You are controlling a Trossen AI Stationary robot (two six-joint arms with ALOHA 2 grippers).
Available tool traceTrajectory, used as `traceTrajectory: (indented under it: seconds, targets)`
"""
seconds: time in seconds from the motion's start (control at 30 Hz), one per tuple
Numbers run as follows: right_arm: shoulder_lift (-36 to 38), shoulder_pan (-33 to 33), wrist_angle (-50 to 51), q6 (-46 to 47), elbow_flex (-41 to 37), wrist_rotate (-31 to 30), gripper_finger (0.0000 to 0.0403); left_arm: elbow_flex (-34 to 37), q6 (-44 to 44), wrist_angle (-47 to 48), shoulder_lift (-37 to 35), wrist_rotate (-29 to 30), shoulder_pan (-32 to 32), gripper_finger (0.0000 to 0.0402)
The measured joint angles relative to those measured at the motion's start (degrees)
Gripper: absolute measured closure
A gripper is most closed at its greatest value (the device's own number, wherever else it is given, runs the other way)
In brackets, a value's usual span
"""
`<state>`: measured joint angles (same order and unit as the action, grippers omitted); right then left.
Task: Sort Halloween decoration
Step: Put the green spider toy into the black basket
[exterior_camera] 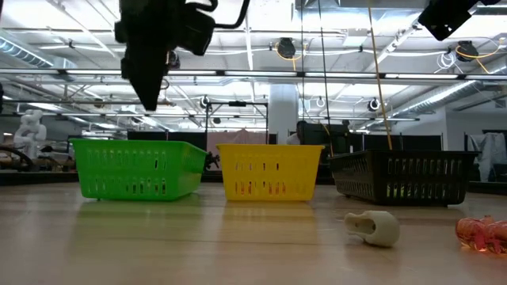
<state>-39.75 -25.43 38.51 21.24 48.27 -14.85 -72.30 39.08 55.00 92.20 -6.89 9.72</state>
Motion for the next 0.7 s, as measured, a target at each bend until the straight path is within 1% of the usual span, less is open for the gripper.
traceTrajectory:
  seconds: [0.13,0.27,0.33,0.43,0.53,0.63,0.7]
  targets:
    - [0.00,0.00,-0.08,0.50,0.00,-0.04,0.0241,-5.24,4.26,6.17,0.00,0.00,-0.63,0.0226]
    - [0.00,0.00,-0.08,0.52,0.00,-0.07,0.0241,-10.65,9.70,13.89,-0.02,0.10,-2.77,0.0226]
    - [0.00,0.00,0.01,0.22,0.02,-0.09,0.0241,-13.13,10.03,16.66,-0.02,0.96,-4.07,0.0226]
    - [-0.02,0.00,0.74,-0.02,0.00,-0.95,0.0241,-15.98,8.00,18.22,-0.25,3.27,-6.75,0.0226]
    - [-0.17,0.00,1.31,1.29,0.00,-4.89,0.0241,-18.17,3.95,18.38,-0.31,4.06,-10.82,0.0226]
    - [-0.33,0.02,1.13,5.08,0.00,-8.40,0.0241,-19.68,-0.54,19.07,-0.31,4.17,-15.29,0.0226]
    - [-0.64,0.02,0.97,8.32,0.00,-9.59,0.0241,-20.38,-4.04,19.00,-0.31,4.76,-18.34,0.0226]
